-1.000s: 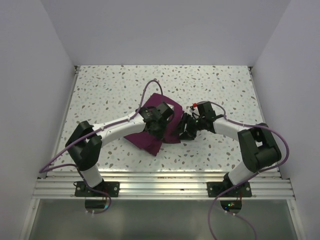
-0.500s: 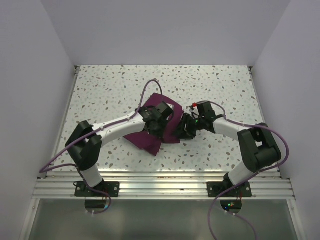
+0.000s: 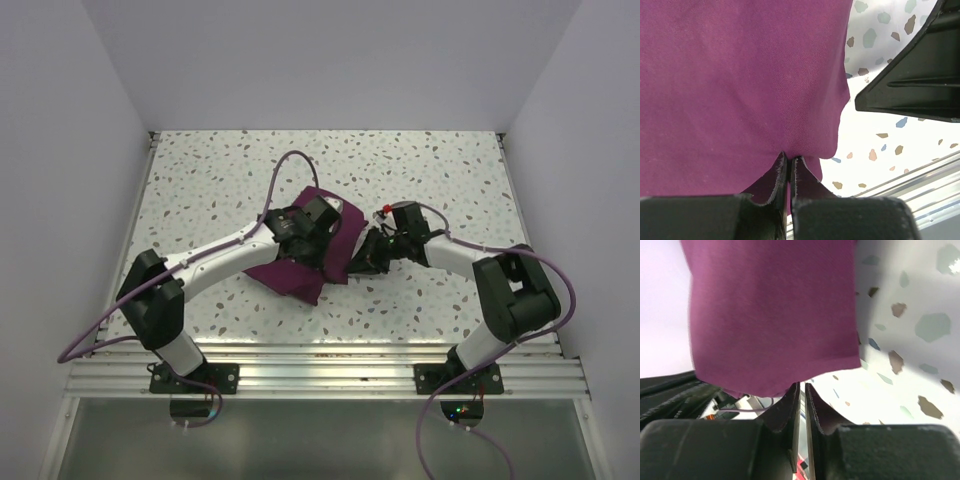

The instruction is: Prepare the surgical pack

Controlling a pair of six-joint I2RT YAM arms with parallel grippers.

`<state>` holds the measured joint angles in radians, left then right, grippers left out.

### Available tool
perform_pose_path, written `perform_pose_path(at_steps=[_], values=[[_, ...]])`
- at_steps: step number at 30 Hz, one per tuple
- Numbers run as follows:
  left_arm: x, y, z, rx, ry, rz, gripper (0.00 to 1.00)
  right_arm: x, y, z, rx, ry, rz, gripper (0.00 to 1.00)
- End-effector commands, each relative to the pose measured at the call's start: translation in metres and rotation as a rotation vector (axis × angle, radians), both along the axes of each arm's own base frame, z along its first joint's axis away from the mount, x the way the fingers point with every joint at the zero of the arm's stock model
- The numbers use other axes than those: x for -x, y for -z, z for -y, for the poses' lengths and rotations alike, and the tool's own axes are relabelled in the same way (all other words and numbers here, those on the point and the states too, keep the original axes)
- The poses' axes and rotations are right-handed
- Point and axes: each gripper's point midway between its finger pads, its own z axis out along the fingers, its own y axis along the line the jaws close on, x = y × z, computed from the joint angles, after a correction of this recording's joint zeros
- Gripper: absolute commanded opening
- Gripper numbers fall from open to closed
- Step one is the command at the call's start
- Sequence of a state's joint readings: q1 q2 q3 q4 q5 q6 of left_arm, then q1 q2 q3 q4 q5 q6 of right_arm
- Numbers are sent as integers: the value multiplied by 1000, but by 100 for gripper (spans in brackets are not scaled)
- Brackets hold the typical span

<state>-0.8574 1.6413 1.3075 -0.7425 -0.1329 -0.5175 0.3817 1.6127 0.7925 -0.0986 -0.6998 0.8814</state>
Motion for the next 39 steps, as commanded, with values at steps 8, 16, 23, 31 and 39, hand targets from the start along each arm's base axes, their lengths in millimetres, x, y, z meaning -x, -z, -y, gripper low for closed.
perform_pose_path(at_steps=[8,16,23,31,39], values=[[-5,-30,16,83,34,27,0,-19,-18,-39,-108,-7,48,8],[0,-29,24,104,93,-2,0,-30,-23,-70,-184,28,111,2],[5,-17,29,106,125,-42,0,-47,-36,-93,-306,124,167,0],[6,-10,35,119,133,-63,0,-55,-2,-107,-241,163,163,0],[7,-5,25,81,121,-60,0,-49,-9,-91,-140,84,206,0]])
